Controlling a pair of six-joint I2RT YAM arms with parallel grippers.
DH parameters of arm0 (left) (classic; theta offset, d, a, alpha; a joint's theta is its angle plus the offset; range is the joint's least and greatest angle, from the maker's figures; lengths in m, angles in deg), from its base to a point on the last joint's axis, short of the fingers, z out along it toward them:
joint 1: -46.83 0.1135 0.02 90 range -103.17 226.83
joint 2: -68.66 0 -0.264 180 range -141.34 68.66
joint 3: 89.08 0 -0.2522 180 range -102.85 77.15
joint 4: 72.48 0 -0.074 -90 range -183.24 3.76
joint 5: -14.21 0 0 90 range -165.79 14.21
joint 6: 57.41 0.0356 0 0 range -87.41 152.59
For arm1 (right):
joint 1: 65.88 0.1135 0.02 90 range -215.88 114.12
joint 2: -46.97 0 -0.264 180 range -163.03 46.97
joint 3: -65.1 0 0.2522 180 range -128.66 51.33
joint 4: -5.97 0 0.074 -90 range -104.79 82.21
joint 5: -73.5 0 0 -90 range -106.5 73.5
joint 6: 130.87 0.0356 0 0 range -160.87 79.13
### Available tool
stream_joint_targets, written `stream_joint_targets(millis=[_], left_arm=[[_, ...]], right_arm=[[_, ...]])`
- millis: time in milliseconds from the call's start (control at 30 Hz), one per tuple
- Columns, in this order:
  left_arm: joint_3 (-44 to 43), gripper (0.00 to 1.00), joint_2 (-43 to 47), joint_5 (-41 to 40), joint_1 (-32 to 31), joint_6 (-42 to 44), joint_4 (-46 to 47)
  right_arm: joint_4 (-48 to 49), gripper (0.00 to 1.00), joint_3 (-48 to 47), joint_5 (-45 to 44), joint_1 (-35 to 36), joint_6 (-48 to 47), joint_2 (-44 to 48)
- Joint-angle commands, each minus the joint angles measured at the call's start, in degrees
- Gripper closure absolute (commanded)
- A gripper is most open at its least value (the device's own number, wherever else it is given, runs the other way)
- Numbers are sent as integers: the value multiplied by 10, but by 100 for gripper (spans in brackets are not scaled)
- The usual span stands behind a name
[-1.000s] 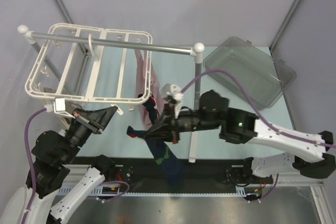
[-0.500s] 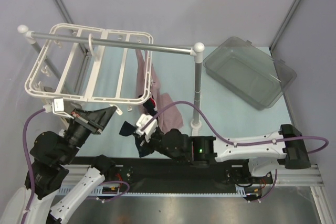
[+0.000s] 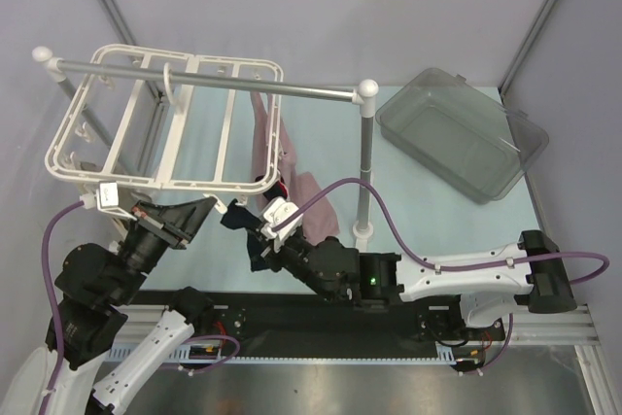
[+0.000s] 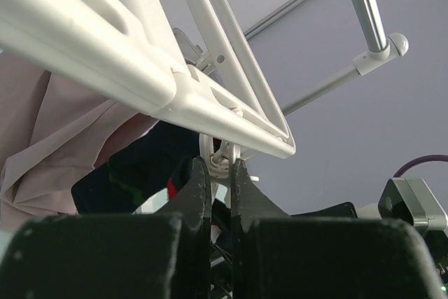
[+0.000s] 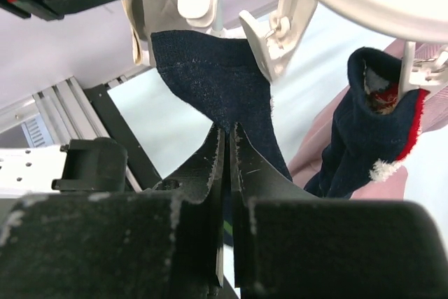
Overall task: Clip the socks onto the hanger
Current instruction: Clamp the sock onto the hanger.
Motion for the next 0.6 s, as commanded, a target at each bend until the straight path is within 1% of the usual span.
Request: stream_joint_targets(millis=[0, 267, 567], left_arm=[[-11, 100, 5, 13, -2, -7, 15], [-16, 100, 6, 13, -2, -6, 13], [-16, 100, 3, 16, -2, -8, 17]], right_arm=[[29, 100, -26, -20, -4, 14, 8], [29, 100, -36, -15, -11, 16, 6], [22, 100, -65, 5, -19, 13, -18]])
